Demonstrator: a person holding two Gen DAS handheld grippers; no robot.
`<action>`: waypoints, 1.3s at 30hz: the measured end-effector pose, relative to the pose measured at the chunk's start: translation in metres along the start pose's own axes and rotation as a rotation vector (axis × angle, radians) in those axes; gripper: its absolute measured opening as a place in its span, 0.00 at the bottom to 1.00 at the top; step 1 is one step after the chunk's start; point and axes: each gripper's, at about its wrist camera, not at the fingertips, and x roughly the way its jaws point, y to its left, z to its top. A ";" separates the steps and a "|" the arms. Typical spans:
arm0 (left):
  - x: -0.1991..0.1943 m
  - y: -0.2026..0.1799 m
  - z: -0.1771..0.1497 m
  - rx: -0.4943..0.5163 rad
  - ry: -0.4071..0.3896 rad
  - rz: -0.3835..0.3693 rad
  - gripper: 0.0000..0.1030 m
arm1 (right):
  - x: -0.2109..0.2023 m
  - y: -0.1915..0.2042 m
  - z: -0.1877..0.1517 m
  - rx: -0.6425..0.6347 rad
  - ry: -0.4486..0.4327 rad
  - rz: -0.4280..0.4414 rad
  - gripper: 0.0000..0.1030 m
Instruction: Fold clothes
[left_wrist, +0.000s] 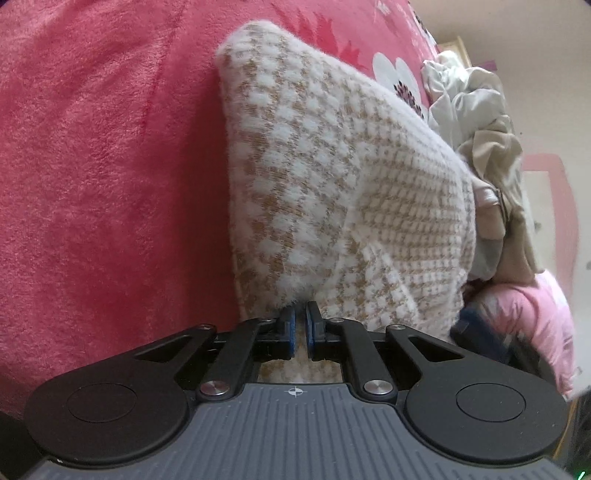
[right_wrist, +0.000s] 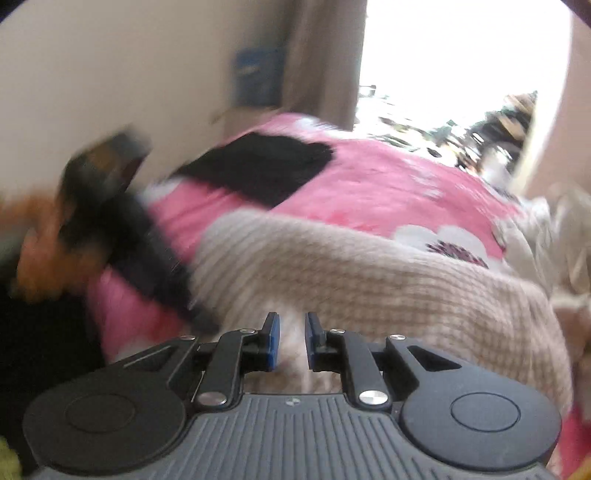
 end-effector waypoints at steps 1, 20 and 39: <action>0.001 -0.001 0.000 0.000 0.000 0.004 0.08 | 0.010 -0.002 -0.006 0.012 0.033 0.021 0.18; 0.010 -0.008 -0.002 0.085 0.054 0.052 0.08 | 0.012 -0.158 -0.077 0.513 0.075 -0.265 0.17; 0.020 -0.017 -0.006 0.167 0.099 0.108 0.08 | -0.034 -0.139 -0.051 0.478 -0.048 -0.387 0.25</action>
